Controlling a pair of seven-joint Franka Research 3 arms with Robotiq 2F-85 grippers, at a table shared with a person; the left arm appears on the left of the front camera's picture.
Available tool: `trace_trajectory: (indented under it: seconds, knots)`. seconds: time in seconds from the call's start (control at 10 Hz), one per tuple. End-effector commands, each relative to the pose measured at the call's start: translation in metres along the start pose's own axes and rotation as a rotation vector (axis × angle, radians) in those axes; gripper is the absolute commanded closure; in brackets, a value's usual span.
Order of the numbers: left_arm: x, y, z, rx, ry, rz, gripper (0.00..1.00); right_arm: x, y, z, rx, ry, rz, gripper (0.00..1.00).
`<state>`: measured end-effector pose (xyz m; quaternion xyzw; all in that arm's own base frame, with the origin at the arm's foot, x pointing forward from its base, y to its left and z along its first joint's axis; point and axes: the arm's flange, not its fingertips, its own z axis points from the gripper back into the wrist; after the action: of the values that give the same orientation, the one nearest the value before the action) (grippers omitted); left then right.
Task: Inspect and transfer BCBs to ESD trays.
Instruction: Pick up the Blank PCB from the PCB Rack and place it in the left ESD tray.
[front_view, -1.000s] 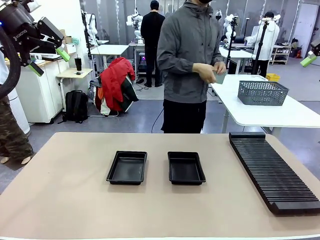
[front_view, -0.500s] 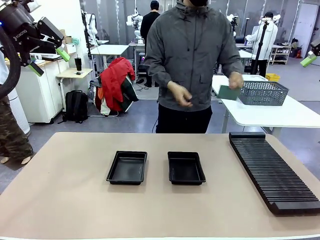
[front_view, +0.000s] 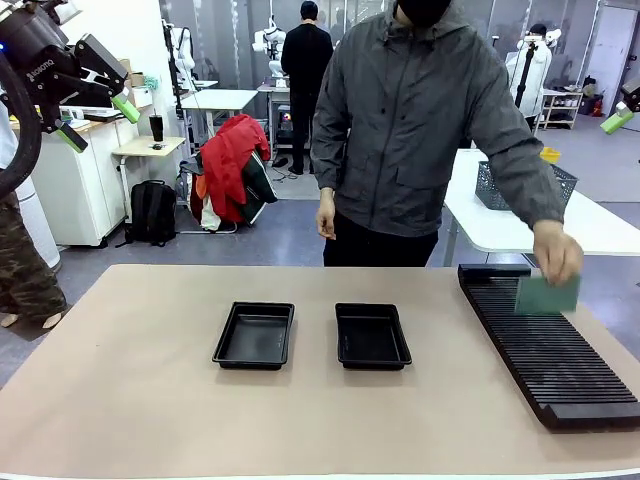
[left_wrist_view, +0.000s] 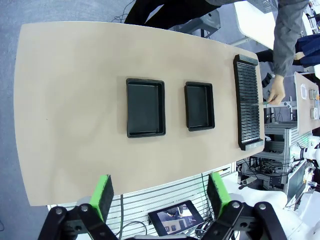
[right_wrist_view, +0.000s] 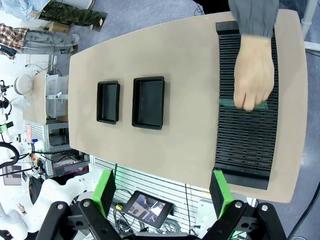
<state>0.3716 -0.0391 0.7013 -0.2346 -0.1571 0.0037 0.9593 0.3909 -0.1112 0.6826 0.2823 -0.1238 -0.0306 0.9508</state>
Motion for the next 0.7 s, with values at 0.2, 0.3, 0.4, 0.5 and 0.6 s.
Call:
trace_trajectory:
  seconds: [0.2, 0.3, 0.4, 0.5, 0.6]
  knots:
    - [-0.0004, 0.0005, -0.0016, -0.002, 0.003, 0.001, 0.0, 0.0, 0.0, 0.0, 0.0, 0.0, 0.0, 0.0]
    - [-0.0004, 0.0005, -0.0016, -0.002, 0.003, 0.001, 0.0, 0.0, 0.0, 0.0, 0.0, 0.0, 0.0, 0.0]
    - [-0.0004, 0.0005, -0.0016, -0.002, 0.003, 0.001, 0.0, 0.0, 0.0, 0.0, 0.0, 0.0, 0.0, 0.0]
    - [-0.0004, 0.0005, -0.0016, -0.002, 0.003, 0.001, 0.0, 0.0, 0.0, 0.0, 0.0, 0.0, 0.0, 0.0]
    - [-0.0004, 0.0005, -0.0016, -0.002, 0.003, 0.001, 0.0, 0.0, 0.0, 0.0, 0.0, 0.0, 0.0, 0.0]
